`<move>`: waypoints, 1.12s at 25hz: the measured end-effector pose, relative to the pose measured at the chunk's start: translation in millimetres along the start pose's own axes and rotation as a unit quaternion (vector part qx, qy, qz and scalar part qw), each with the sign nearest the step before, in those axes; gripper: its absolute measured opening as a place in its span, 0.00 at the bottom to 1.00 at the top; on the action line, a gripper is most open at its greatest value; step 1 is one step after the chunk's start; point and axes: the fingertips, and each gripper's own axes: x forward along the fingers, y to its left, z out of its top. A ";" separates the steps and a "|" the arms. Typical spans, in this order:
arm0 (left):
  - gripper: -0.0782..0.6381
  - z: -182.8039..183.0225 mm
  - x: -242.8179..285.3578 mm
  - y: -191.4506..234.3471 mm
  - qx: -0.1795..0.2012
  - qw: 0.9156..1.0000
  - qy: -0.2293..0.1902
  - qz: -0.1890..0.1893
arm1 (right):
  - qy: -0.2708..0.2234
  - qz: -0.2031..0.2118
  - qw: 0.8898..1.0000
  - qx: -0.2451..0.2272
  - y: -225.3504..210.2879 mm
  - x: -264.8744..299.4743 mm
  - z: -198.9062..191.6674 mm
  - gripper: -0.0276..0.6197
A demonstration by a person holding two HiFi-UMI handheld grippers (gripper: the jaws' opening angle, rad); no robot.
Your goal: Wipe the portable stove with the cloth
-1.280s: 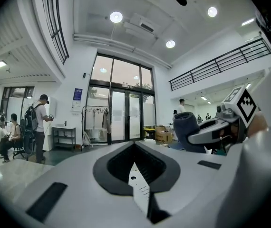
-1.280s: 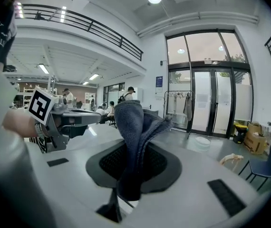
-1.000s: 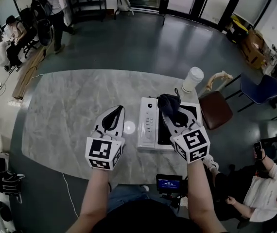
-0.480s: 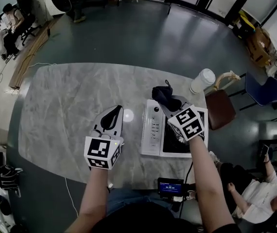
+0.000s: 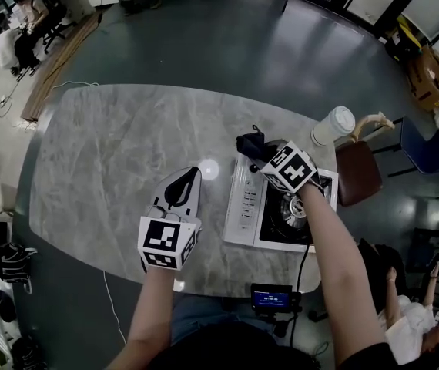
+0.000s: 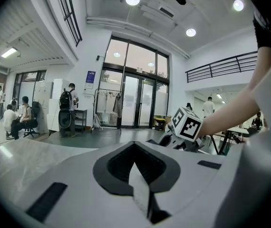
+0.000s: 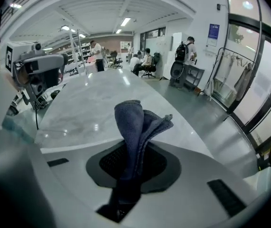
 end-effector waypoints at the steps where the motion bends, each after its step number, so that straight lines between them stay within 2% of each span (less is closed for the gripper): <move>1: 0.12 -0.7 -1.5 -1.4 0.000 1.000 0.001 0.001 | 0.011 0.011 1.000 -0.004 0.8 4.0 -1.8 0.16; 4: 0.12 -1.8 -4.6 -2.4 0.000 1.000 0.003 0.006 | 0.041 0.033 0.999 -0.005 0.6 11.3 -3.1 0.16; 9: 0.12 -2.9 -10.4 -4.6 -0.001 1.000 0.002 0.015 | 0.058 0.048 0.997 0.030 0.4 10.9 -0.9 0.16; 20: 0.12 9.5 -26.0 -3.5 0.002 0.999 -0.012 0.039 | 0.070 0.063 0.992 -0.079 39.6 8.9 -6.2 0.16; 25: 0.12 15.4 -28.2 -2.9 0.003 0.999 -0.021 0.048 | 0.078 0.072 0.989 -0.101 57.4 5.7 -10.6 0.16; 28: 0.12 19.3 -30.5 -5.2 0.005 0.998 -0.027 0.050 | 0.081 0.082 0.985 -0.131 75.6 -0.6 -14.6 0.16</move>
